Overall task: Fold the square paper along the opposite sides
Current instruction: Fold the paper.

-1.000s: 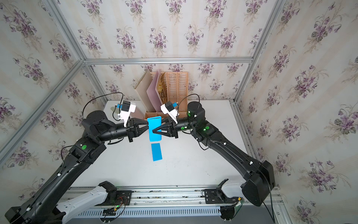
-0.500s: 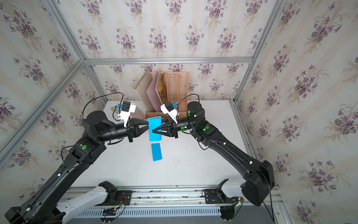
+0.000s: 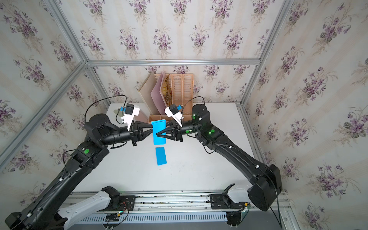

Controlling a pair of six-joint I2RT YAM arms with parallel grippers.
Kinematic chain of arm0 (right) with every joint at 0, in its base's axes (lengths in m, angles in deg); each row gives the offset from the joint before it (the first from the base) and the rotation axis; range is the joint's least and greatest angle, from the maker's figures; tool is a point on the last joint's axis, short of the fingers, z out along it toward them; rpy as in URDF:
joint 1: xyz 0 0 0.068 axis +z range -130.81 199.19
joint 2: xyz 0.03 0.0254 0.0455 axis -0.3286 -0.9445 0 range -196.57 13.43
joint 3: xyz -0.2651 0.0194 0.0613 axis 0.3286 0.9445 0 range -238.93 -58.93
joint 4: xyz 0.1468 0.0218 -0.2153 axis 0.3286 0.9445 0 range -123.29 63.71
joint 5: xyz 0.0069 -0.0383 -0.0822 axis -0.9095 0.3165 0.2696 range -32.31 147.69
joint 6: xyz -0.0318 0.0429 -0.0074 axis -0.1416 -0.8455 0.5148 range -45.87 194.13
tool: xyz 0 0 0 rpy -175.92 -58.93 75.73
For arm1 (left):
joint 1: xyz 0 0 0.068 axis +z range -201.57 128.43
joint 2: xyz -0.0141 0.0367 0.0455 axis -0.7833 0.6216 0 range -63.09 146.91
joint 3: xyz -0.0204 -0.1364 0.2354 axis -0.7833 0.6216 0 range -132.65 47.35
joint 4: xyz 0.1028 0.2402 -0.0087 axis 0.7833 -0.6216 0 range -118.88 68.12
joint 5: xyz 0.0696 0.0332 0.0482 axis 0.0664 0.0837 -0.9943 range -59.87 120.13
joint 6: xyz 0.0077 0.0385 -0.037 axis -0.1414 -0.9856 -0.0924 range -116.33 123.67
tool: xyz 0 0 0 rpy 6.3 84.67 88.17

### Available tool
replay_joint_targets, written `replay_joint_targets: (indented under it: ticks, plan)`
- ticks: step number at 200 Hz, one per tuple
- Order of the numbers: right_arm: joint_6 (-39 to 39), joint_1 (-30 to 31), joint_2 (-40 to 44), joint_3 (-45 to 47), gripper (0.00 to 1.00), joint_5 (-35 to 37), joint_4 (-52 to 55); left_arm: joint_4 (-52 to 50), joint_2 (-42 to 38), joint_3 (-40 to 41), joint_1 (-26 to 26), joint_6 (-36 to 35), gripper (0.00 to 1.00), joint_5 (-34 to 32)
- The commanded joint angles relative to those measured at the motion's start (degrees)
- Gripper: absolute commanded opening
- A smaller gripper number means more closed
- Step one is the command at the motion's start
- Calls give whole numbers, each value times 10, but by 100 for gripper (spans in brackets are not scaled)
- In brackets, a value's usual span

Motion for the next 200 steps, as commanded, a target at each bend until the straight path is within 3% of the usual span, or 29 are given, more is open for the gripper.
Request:
replay_joint_targets:
  ticks: [1, 200]
  plan:
    - [4, 1, -1, 0, 26, -2, -5, 20, -1, -1, 1, -7, 0, 0]
    - [5, 2, 0, 0, 18, -2, -5, 26, 2, 1, 0, -7, 0, -2]
